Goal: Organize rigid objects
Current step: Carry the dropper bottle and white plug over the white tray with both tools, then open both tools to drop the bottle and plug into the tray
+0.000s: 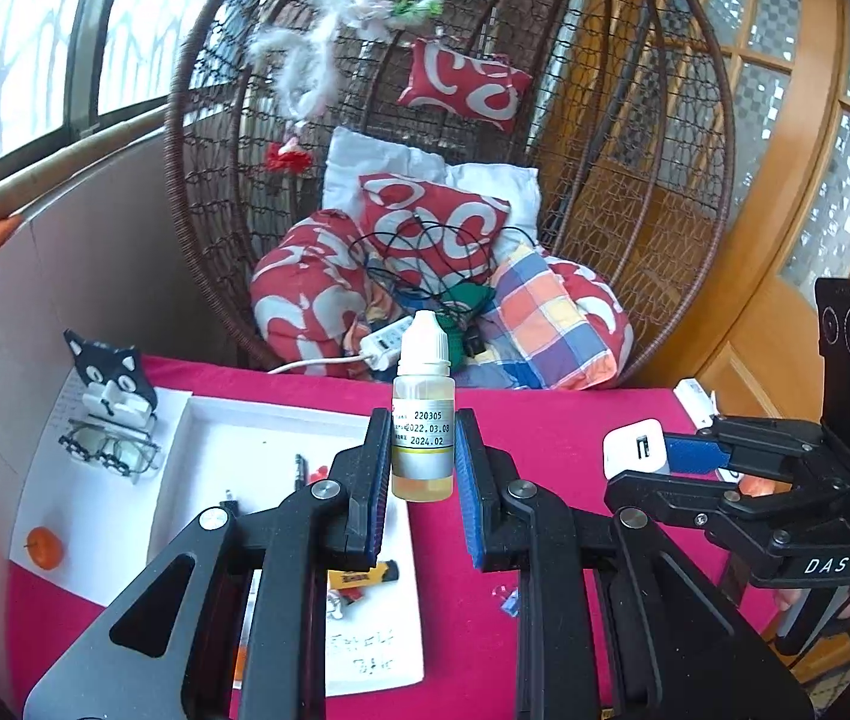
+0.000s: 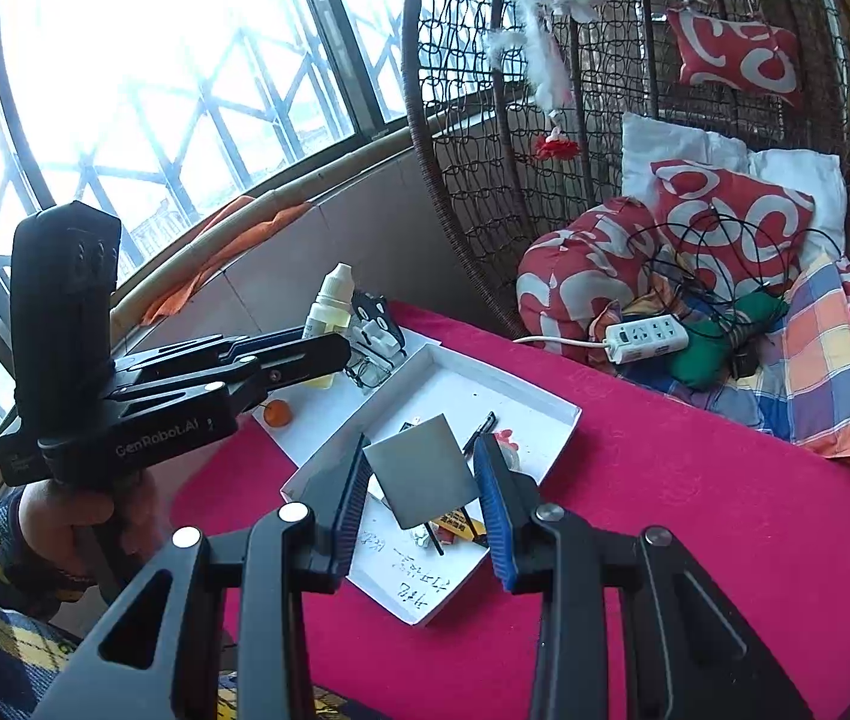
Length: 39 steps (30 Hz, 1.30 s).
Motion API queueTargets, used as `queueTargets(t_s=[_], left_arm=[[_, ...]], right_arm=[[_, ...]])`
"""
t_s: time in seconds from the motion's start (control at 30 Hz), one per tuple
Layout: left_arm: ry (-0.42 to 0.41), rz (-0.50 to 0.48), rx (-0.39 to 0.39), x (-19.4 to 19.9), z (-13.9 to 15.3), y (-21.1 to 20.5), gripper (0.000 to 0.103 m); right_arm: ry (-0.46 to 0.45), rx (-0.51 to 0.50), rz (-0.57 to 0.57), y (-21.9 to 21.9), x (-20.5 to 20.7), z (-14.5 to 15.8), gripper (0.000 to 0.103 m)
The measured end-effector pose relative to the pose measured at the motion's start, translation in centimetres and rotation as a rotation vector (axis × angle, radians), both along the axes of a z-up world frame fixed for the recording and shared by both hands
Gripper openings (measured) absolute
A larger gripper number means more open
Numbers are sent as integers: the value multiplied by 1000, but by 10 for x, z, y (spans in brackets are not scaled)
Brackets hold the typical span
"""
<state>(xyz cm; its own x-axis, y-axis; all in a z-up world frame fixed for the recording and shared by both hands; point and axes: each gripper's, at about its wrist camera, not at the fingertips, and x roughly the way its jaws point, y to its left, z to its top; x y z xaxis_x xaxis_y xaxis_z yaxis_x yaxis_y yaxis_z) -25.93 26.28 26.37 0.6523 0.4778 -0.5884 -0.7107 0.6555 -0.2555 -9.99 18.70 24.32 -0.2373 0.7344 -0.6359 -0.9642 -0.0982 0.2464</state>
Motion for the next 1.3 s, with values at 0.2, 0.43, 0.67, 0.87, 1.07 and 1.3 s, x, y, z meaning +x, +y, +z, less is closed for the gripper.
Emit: queueTargets(t_s=[0.2, 0.43, 0.67, 0.87, 1.07, 1.3], left_arm=[[6, 35, -51, -17, -17, 19, 20], [33, 66, -133, -33, -44, 49, 20], [83, 63, -225, -38, -76, 83, 20], [167, 16, -316, -21, -123, 108, 20], [269, -26, -354, 2, -161, 120, 20], [338, 13, -374, 2, -183, 134, 24]], right_arm=[[26, -55, 16, 17, -10, -20, 36], [50, -126, 26, 45, -21, -46, 36], [59, -206, 1, 74, -26, -74, 36], [25, -332, 21, 92, -42, -113, 36], [-23, -472, 55, 106, -62, -160, 36], [-57, -527, 69, 114, -80, -180, 36]])
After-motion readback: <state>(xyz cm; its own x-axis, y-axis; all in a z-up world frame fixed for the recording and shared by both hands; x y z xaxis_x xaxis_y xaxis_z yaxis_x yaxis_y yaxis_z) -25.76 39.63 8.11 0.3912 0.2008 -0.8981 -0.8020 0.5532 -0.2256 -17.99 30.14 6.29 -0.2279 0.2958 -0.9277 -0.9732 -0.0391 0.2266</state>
